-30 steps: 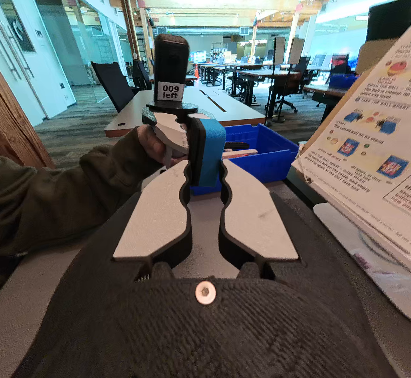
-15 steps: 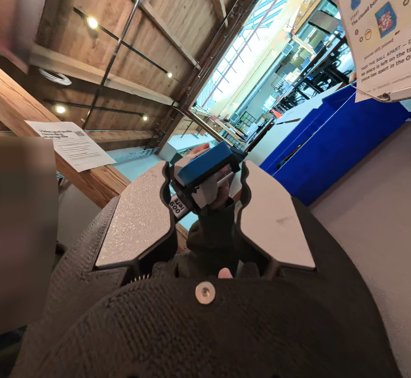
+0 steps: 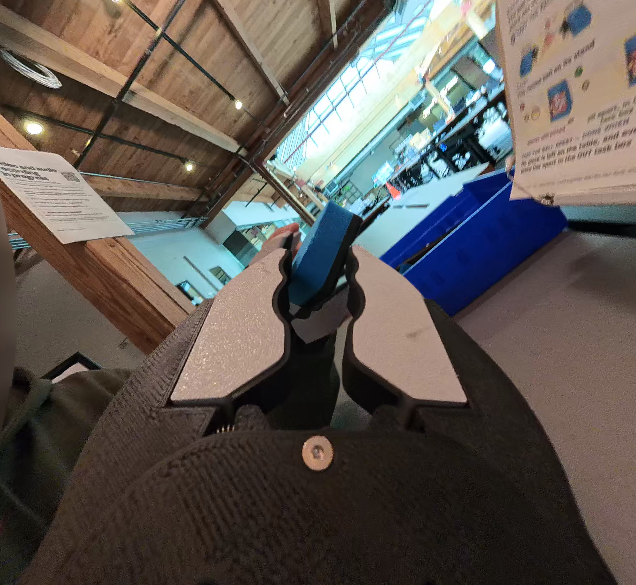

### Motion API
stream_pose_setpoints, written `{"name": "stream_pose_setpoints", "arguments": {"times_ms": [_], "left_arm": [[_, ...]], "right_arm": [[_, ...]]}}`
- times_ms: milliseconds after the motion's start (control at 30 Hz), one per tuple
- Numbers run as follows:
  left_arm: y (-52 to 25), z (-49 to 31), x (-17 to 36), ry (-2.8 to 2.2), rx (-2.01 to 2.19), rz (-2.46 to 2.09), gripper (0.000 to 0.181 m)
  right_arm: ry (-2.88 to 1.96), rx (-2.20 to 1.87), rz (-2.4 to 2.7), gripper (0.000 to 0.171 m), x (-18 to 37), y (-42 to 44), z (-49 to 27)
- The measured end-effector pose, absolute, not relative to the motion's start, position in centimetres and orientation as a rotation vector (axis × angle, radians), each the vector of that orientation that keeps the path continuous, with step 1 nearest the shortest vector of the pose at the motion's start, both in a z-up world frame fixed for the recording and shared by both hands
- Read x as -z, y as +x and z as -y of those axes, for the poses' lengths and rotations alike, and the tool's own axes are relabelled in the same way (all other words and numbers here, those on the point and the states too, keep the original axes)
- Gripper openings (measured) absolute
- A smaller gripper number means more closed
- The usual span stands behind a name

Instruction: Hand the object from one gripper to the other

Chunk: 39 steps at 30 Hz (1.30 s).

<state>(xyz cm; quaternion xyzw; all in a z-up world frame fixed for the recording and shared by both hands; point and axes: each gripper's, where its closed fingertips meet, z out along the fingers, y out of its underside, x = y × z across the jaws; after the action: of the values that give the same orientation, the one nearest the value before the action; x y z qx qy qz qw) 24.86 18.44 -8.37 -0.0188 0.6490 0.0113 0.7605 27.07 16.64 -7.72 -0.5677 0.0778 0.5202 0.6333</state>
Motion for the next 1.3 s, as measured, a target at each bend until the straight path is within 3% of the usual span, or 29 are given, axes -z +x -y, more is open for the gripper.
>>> {"name": "stream_pose_setpoints", "arguments": {"times_ms": [300,400,633,733,867,933,1033,1133,1300], "left_arm": [[23.9,-17.2,6.1,-0.852,1.393,-1.461,0.072],[23.8,-17.0,5.7,-0.700,1.249,-1.418,0.082],[24.6,-17.7,6.5,-0.669,1.043,-1.408,0.069],[24.4,-17.7,6.2,-0.661,1.054,-1.402,0.054],[24.2,-17.7,6.2,-0.655,1.077,-1.423,0.053],[23.8,-17.4,6.1,-0.671,1.181,-1.442,0.053],[22.3,-16.1,6.1,-0.691,1.497,-1.540,0.052],[20.5,-15.4,6.6,-0.698,1.726,-1.644,0.053],[19.4,-15.4,8.1,-0.708,1.771,-1.770,0.052]], "right_arm": [[-1.211,-0.914,-0.108,0.030,5.1,28.4,-15.6],[-1.280,-0.890,-0.083,0.030,5.4,27.0,-16.5],[-1.314,-0.879,-0.033,0.030,4.9,24.7,-17.1],[-1.322,-0.841,-0.040,0.029,5.0,24.9,-17.2],[-1.319,-0.843,-0.024,0.030,5.0,24.7,-17.2],[-1.314,-0.799,0.050,0.035,4.9,24.3,-16.8],[-1.293,-0.639,0.208,0.066,4.5,23.6,-15.6],[-1.281,-0.496,0.351,0.069,4.3,22.6,-14.6],[-1.370,-0.442,0.562,0.072,6.4,20.0,-14.3]]}}
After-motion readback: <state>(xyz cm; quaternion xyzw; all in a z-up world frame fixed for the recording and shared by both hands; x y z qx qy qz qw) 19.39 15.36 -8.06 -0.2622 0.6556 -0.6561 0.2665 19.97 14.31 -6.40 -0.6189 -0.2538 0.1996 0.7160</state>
